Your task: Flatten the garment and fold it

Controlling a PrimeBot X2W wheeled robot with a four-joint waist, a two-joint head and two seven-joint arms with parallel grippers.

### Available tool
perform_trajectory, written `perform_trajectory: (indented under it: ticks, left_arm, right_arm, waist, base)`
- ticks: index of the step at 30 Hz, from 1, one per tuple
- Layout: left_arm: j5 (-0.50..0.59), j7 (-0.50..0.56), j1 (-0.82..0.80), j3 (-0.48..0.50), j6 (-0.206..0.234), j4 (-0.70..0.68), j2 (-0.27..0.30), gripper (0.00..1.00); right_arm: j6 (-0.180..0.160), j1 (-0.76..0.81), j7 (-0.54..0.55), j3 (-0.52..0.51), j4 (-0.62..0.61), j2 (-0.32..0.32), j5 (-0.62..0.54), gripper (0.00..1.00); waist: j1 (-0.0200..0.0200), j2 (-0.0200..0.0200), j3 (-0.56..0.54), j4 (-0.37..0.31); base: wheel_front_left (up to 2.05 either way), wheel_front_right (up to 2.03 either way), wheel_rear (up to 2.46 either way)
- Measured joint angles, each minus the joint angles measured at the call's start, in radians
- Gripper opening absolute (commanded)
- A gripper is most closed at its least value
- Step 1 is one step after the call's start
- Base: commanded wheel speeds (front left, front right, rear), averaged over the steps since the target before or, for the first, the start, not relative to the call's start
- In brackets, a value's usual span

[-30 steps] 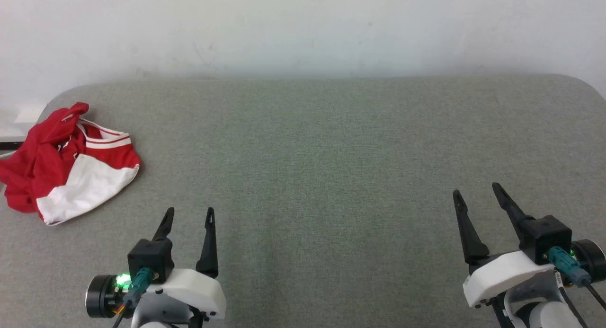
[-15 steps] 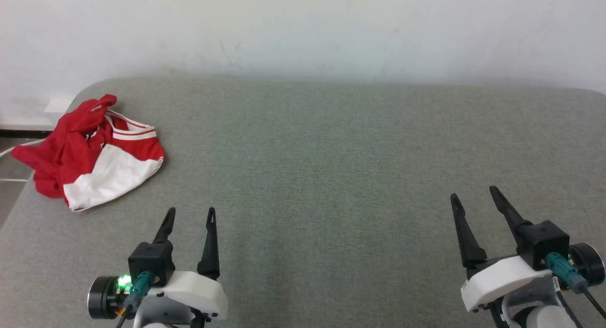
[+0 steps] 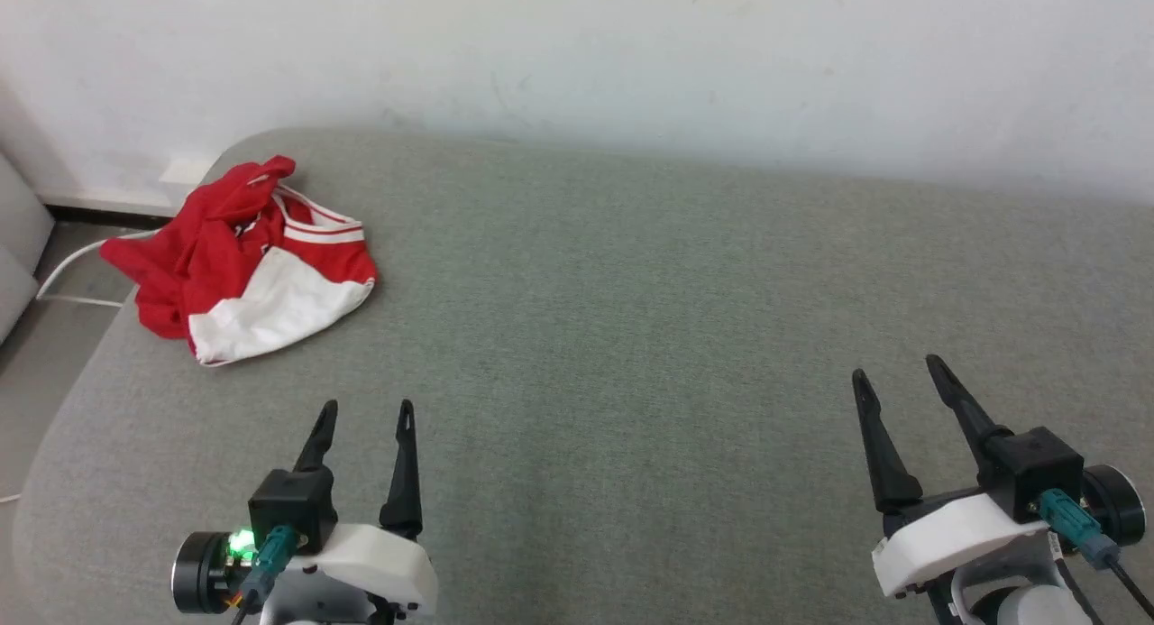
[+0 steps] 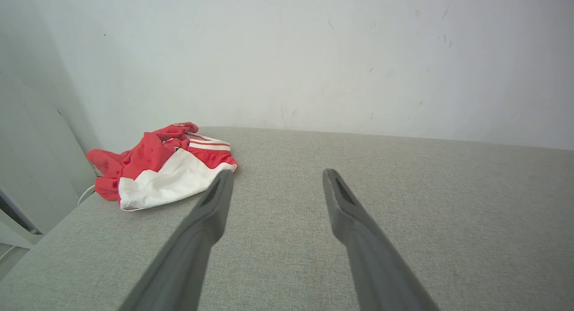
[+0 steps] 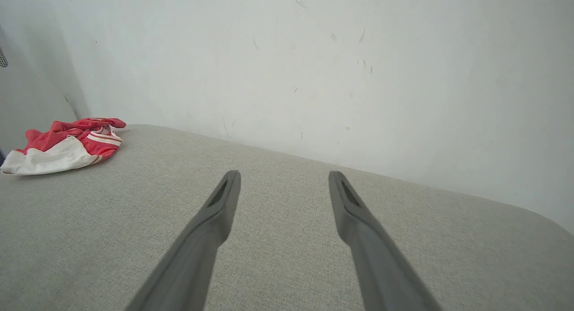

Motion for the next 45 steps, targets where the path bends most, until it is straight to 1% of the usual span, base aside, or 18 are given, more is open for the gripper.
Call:
perform_trajectory:
  ticks: [22, 30, 45]
  left_arm:
    - [-0.016, -0.045, 0.002, -0.015, 0.002, 0.014, 0.0, 1.0]
    - [-0.025, -0.062, 0.004, -0.026, 0.012, 0.019, 0.0, 1.0]
    - [-0.033, -0.095, 0.015, -0.041, 0.016, 0.036, 0.001, 1.0]
  right_arm:
    - [0.0, 0.006, -0.045, 0.026, 0.046, 0.0, 0.021, 1.0]
    - [0.0, 0.014, -0.063, 0.027, 0.053, 0.0, 0.019, 1.0]
    - [0.0, 0.018, -0.093, 0.053, 0.068, 0.001, 0.019, 1.0]
  waist:
    - [0.0, 0.0, -0.007, 0.166]
    - [0.0, 0.0, -0.006, 0.214]
    - [0.0, 0.0, -0.011, 0.294]
  base:
    - [0.0, 0.0, 0.0]
    - [0.0, 0.0, 0.0]
    - [0.0, 0.0, 0.0]
